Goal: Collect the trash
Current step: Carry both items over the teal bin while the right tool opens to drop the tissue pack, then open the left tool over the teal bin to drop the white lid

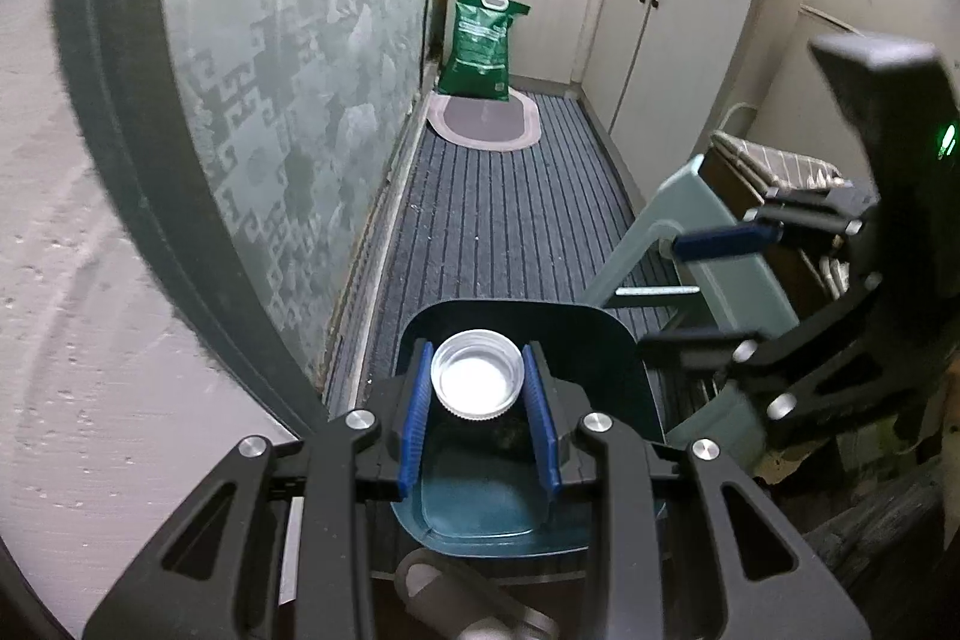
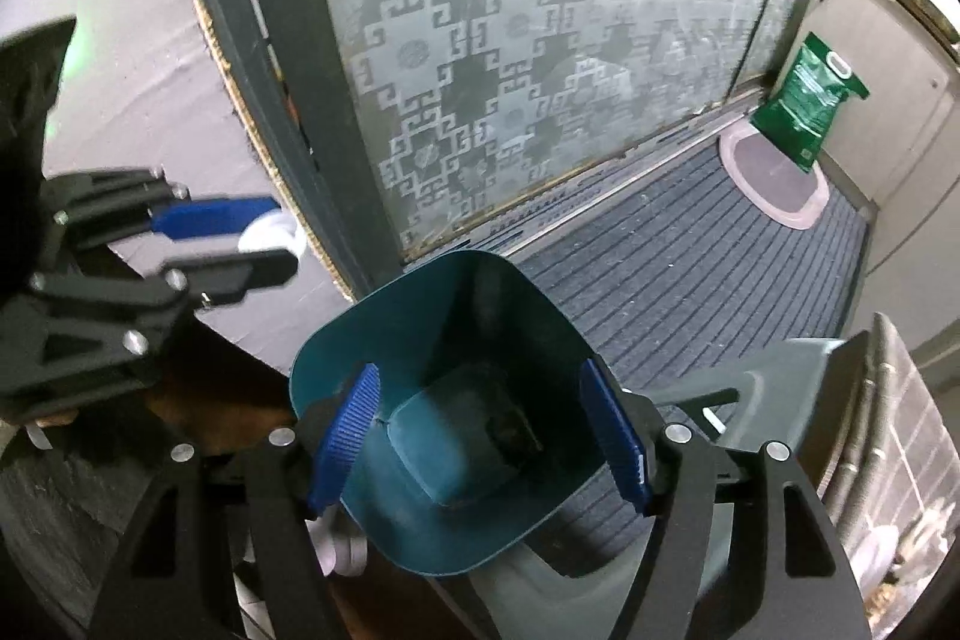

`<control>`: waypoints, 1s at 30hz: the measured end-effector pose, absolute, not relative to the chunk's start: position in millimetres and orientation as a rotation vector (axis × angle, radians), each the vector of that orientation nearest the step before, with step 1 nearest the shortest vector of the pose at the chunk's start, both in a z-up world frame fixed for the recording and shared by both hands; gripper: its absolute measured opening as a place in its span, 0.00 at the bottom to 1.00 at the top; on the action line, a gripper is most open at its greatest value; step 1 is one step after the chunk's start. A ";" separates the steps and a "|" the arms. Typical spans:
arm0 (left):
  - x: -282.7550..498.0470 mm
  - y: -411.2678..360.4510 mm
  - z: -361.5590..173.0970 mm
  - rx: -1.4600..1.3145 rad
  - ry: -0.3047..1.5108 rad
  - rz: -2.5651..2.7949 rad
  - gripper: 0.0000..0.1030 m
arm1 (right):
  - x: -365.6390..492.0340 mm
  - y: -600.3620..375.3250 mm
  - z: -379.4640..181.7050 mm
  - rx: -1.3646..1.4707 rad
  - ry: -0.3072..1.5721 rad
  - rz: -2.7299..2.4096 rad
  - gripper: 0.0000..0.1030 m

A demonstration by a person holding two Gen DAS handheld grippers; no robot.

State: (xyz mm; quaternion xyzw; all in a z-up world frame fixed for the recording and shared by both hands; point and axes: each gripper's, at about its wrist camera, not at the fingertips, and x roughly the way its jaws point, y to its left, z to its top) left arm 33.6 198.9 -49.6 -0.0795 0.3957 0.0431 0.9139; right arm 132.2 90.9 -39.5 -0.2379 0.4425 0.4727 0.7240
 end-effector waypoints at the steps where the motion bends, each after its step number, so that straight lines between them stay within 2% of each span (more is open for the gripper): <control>1: 36.1 196.4 -52.0 -0.157 0.822 0.087 0.31 | 133.7 87.0 -36.0 -0.517 0.972 1.040 0.68; 20: 94.8 135.4 -74.8 -0.092 0.892 0.024 0.32 | 146.0 -12.9 5.3 -0.431 0.904 0.969 0.68; 22: 99.3 130.0 -79.2 -0.080 0.911 0.022 0.35 | 146.8 -23.2 9.1 -0.427 0.896 0.958 0.69; 23: 101.0 127.0 -81.7 -0.067 0.917 0.029 0.42 | 147.1 -28.1 11.0 -0.422 0.892 0.951 0.69; 30: 108.7 115.2 -76.8 -0.060 0.904 0.039 0.43 | 161.8 -81.2 21.1 -0.372 0.874 0.863 0.70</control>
